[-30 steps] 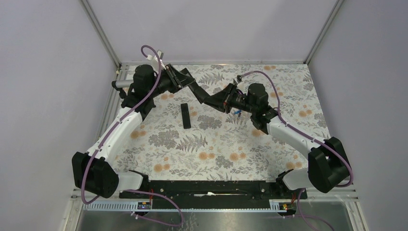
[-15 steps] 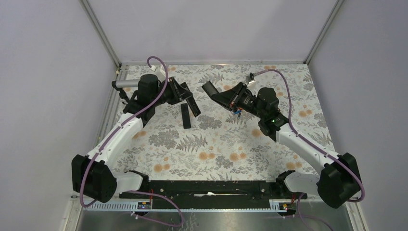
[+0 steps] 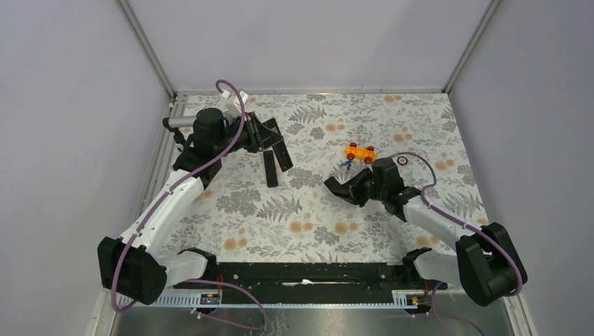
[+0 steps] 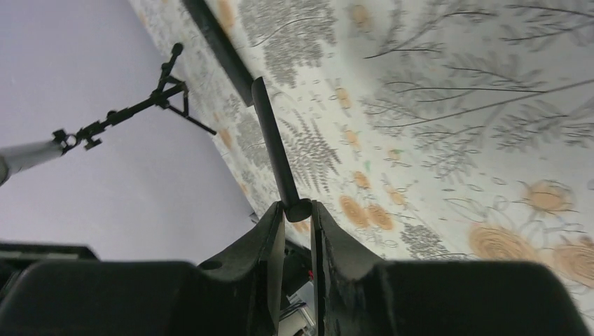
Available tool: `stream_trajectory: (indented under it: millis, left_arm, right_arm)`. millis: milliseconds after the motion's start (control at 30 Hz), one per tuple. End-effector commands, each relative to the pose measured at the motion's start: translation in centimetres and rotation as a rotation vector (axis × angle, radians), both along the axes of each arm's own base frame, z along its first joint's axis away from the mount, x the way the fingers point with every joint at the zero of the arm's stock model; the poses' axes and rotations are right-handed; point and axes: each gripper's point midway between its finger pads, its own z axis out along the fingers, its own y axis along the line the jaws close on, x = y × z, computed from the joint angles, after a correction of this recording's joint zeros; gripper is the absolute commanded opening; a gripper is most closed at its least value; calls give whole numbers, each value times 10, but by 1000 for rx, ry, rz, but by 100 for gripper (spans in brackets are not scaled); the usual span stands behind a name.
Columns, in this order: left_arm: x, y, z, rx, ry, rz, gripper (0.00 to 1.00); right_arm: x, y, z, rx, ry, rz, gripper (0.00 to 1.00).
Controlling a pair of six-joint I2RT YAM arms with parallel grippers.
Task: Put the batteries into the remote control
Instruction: Place the battery cover at the center of the board.
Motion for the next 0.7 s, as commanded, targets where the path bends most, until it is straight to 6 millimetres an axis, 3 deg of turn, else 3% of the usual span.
stream_trajectory:
  millis: [0,167,367,433,467,567,667]
  left_arm:
    - [-17,-11,43,-39,-202,-139,0]
    - [-23,-16,55,-49,-257,-204,0]
    - [-33,-22,65,-79,-306,-281,0]
    - [-34,-22,67,-82,-331,-288,0]
    - [-34,-22,68,-82,-342,-287,0]
    - [-34,-21,67,-77,-353,-281,0]
    - [-31,-19,65,-70,-347,-264,0]
  right_arm:
    - [0,-16,-21,-48,71,-72,0]
    - [-10,-35,-49,-148,139,-109,0]
    - [-19,-42,-70,-195,185,-99,2]
    - [-21,-42,-73,-199,195,-95,12]
    - [-22,-42,-73,-200,195,-89,27]
    - [-21,-48,-71,-242,185,-91,50]
    - [-13,-56,-57,-309,129,-89,62]
